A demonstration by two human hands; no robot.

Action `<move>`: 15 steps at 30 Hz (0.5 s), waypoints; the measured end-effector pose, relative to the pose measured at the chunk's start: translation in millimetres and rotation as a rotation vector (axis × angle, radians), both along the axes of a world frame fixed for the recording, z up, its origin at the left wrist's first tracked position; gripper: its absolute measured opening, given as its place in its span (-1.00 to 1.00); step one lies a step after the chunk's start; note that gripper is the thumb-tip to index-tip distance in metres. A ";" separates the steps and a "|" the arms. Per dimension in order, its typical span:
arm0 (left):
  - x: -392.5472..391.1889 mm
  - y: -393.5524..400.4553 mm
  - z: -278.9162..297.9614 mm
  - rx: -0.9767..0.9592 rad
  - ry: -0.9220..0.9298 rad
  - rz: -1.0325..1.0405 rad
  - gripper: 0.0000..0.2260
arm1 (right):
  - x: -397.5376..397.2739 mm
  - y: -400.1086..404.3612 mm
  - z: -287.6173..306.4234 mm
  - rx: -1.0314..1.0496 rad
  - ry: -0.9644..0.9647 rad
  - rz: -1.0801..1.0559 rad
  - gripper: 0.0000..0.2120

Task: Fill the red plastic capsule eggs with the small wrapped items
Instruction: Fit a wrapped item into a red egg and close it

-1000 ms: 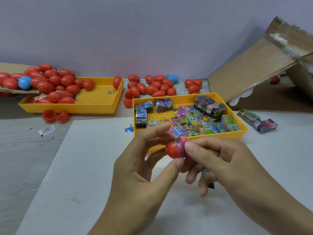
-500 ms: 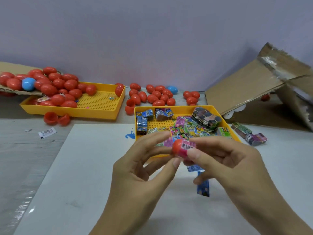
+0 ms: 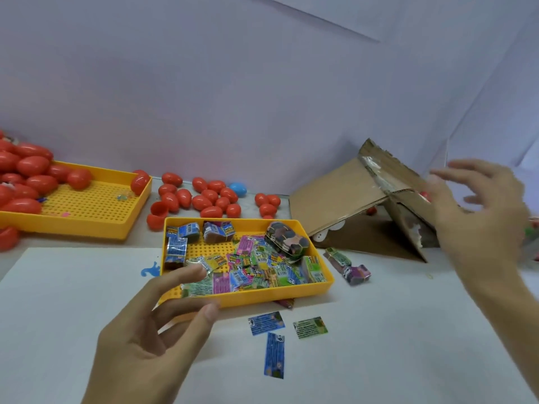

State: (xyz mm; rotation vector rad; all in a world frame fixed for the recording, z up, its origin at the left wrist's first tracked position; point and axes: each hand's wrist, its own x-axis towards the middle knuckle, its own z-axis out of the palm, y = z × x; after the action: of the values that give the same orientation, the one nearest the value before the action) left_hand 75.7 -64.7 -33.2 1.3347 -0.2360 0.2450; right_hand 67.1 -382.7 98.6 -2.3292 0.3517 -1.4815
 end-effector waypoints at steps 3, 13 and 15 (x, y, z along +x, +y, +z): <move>2.4 0.6 -2.5 0.026 0.005 0.008 -0.66 | -13.6 52.3 -33.5 0.066 0.035 0.374 -0.93; 48.2 48.1 24.0 0.125 -0.091 0.306 -0.85 | -20.5 187.7 -124.7 0.932 0.628 1.003 -0.91; 78.3 69.4 28.9 0.247 -0.124 0.413 -0.83 | -19.5 185.2 -126.0 0.939 0.635 1.009 -0.80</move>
State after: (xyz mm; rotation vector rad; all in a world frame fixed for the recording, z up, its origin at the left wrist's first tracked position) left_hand 154.1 4.6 -4.3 1.6099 -0.0933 0.6644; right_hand 47.6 -197.5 -27.4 -1.6352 -0.0272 -0.0194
